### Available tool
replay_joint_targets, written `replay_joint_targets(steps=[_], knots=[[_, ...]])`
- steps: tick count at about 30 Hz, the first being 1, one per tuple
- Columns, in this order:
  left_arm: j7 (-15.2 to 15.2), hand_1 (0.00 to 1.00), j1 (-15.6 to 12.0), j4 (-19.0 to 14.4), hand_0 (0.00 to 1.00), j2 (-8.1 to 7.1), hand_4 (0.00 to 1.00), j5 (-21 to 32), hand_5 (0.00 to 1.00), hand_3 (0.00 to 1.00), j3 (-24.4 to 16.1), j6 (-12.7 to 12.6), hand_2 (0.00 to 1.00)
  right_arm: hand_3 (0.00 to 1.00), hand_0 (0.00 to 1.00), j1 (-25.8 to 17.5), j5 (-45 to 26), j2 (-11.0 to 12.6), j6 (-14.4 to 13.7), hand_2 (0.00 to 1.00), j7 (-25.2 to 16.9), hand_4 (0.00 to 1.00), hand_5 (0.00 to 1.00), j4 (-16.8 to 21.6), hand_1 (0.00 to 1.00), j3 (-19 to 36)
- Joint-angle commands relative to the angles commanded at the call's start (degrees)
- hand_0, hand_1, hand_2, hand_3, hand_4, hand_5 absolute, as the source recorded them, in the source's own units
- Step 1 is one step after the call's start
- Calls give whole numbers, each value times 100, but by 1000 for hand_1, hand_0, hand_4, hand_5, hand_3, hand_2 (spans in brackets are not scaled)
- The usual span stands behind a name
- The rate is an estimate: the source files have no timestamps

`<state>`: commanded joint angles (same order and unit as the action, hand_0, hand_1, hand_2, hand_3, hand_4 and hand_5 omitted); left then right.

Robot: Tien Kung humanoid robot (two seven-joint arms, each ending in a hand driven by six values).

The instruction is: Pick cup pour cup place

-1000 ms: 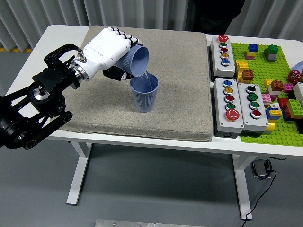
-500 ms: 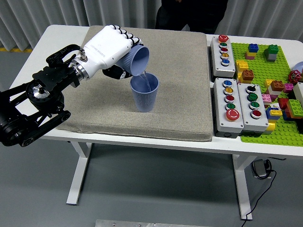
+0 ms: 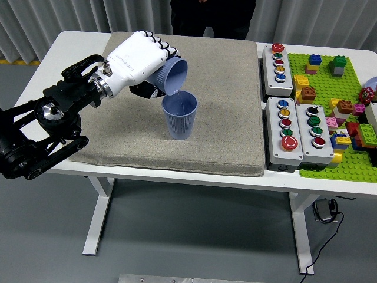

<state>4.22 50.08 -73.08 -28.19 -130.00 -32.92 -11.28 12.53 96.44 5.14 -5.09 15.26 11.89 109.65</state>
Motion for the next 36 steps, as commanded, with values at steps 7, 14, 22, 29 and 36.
replay_joint_targets(steps=[7, 14, 22, 29, 36], knots=[[1, 483, 42, -17, 529, -9, 807, 0, 205, 510, 22, -19, 502, 602, 701, 8, -13, 4, -4, 607, -3, 9, 362, -1, 650, 0], [-11, 483, 10, -52, 528, -15, 808, 0, 207, 511, -62, -70, 501, 601, 701, 13, -7, 5, -5, 607, -9, 9, 363, -3, 649, 8], [-180, 484, -169, 46, 529, -26, 806, 1163, 206, 509, -465, -318, 502, 601, 701, 23, -7, 1, -5, 607, -3, 9, 364, -1, 649, 12], [-424, 492, -411, 220, 533, 12, 800, 2824, 204, 511, -1002, -521, 505, 601, 701, -2, 13, -8, 2, 606, 5, 10, 365, 2, 649, 20], [-806, 494, -738, 348, 535, 112, 800, 4469, 205, 511, -1476, -628, 506, 601, 701, -46, 44, -23, 9, 606, 13, 10, 366, 7, 649, 29]])
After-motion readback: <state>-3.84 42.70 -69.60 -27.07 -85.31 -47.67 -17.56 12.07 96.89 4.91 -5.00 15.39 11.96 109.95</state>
